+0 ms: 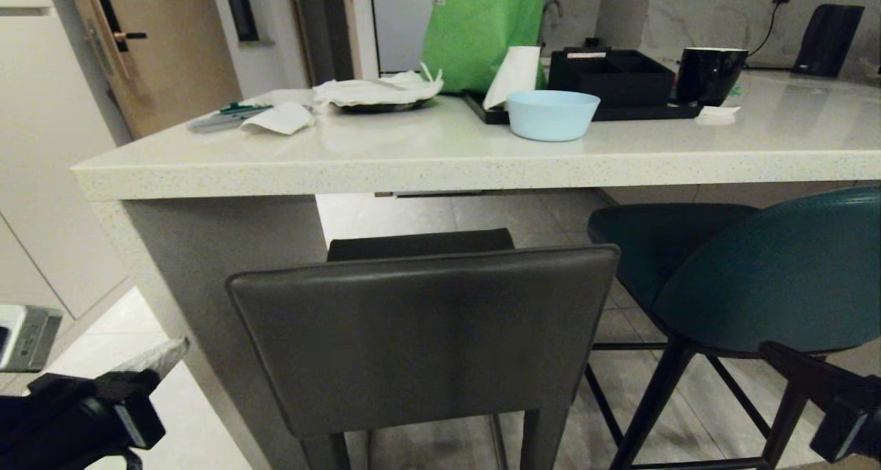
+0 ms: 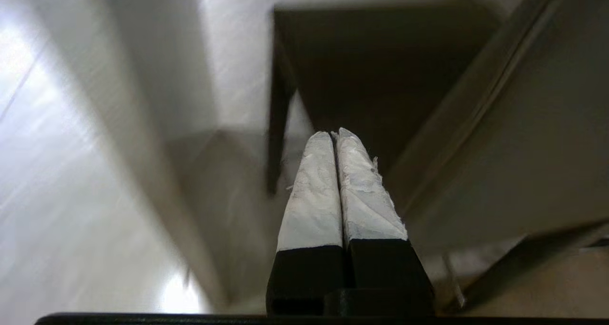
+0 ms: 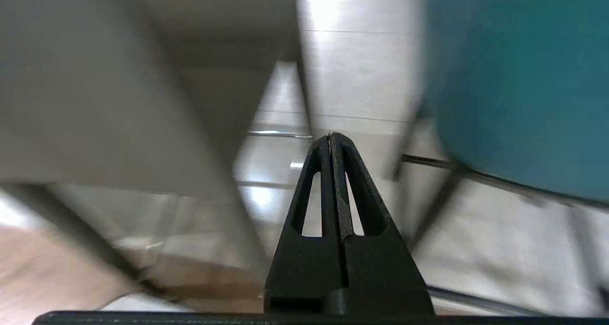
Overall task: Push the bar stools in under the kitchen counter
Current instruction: Pull the gray chair out from under the dining table
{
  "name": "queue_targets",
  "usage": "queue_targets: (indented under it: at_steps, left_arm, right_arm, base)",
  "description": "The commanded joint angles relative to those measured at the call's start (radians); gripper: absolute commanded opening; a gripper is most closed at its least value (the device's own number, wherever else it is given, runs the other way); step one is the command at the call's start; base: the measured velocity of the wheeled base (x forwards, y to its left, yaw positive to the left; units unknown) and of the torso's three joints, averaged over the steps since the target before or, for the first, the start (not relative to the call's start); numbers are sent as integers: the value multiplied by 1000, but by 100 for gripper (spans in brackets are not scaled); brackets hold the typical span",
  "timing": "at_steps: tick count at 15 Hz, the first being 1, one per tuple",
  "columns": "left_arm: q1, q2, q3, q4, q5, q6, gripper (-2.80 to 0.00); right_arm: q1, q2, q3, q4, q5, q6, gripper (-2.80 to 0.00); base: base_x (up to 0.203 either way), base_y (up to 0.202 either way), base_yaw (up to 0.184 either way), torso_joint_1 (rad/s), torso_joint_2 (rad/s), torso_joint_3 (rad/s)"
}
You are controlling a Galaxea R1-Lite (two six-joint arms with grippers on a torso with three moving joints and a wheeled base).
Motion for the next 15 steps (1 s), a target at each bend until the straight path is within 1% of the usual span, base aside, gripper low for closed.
queue_targets:
  at_steps: [1, 2, 3, 4, 5, 6, 7, 8, 9, 10, 11, 12, 13, 14, 15]
  left_arm:
    - [-14, 188, 21, -197, -24, 0, -280]
    - [-17, 201, 23, -208, -44, 0, -280]
    - [-16, 222, 22, -209, -45, 2, -280]
    - [-13, 251, 23, -215, -44, 5, 0]
    - [-10, 277, 26, -230, -44, 4, 0]
    - [-2, 288, 27, -271, -57, -1, 0]
    - [7, 289, 28, -301, -101, -4, 0]
    - [44, 288, 27, -308, -150, -5, 0]
    - [123, 292, 24, -311, -231, -5, 0]
    - [234, 303, 21, -313, -361, -1, 0]
    - [348, 313, 19, -315, -516, 6, 0]
    - [465, 323, 17, -316, -709, 20, 0]
    - [561, 337, 15, -318, -901, 35, 0]
    - [617, 350, 13, -319, -1050, 53, 0]
    - [643, 363, 8, -319, -1173, 75, 0]
  right_arm:
    - [60, 78, 7, -20, 4, 16, -280]
    - [61, 91, 7, -21, 4, 23, -280]
    - [61, 98, 6, -24, -3, 27, -280]
    - [55, 98, 9, -25, -9, 47, -280]
    - [55, 95, 6, -30, -17, 82, 0]
    - [55, 89, -6, -31, -17, 100, 0]
    - [53, 90, -13, -29, -14, 103, 0]
    - [53, 97, -15, -26, -5, 101, 0]
    - [53, 100, -14, -27, 41, 98, 0]
    - [51, 100, -14, -27, 119, 95, 0]
    - [41, 101, -14, -27, 201, 82, 0]
    - [30, 107, -16, -28, 288, 57, 0]
    - [17, 116, -21, -29, 395, 43, 0]
    - [-7, 130, -32, -30, 513, 34, 0]
    - [-43, 163, -53, -32, 647, 21, 0]
  base:
    - [0, 0, 0, 0, 0, 0]
    - [0, 0, 0, 0, 0, 0]
    - [0, 0, 0, 0, 0, 0]
    - [0, 0, 0, 0, 0, 0]
    - [0, 0, 0, 0, 0, 0]
    - [0, 0, 0, 0, 0, 0]
    - [0, 0, 0, 0, 0, 0]
    - [0, 0, 0, 0, 0, 0]
    - [0, 0, 0, 0, 0, 0]
    - [0, 0, 0, 0, 0, 0]
    - [0, 0, 0, 0, 0, 0]
    - [0, 0, 0, 0, 0, 0]
    - [0, 0, 0, 0, 0, 0]
    - [0, 0, 0, 0, 0, 0]
    - [0, 0, 0, 0, 0, 0]
